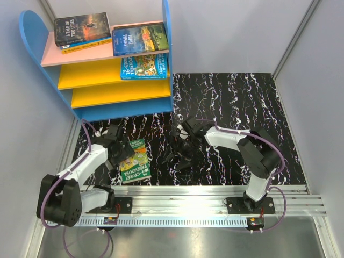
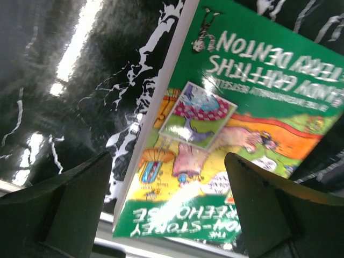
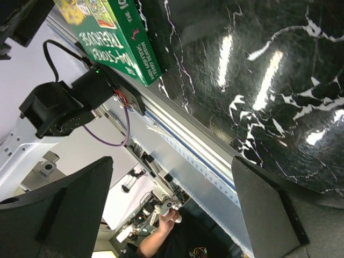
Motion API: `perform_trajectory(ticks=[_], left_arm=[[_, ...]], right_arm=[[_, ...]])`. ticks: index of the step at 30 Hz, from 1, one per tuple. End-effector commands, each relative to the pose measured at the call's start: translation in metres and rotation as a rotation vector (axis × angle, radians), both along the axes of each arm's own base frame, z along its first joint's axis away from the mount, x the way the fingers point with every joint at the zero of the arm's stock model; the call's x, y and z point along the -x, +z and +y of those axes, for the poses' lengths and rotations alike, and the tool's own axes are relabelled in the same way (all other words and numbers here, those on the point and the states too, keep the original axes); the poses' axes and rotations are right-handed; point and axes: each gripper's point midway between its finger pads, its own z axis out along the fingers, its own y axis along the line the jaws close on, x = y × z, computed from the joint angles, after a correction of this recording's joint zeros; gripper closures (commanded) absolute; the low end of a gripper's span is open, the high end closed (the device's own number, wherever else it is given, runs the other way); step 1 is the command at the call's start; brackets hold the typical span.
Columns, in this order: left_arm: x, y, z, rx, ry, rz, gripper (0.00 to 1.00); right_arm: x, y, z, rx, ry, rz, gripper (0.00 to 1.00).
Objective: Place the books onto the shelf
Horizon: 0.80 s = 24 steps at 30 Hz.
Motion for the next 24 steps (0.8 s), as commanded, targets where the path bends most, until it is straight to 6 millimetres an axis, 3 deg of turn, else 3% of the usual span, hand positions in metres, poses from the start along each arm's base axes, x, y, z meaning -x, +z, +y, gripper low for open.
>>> perform_trajectory(ticks=[1,6,17,24], left_arm=[[-0.005,-0.011,-0.007,0.034,0.002,-0.021,0.10],[-0.001,-0.022,-0.012,0.061,0.015,-0.008,0.11],[-0.029,0.016,-0.019,0.078,-0.024,-0.133,0.11],[-0.035,0.022,-0.026,0.119,-0.054,-0.195,0.10]], right_arm=[[0.003,0.015,-0.004,-0.033,0.018,-0.028,0.00],[0.005,0.012,-0.006,-0.015,0.022,-0.024,0.00],[0.004,0.002,-0.005,-0.006,0.025,-0.008,0.00],[0.003,0.001,-0.004,-0.003,0.020,-0.001,0.00]])
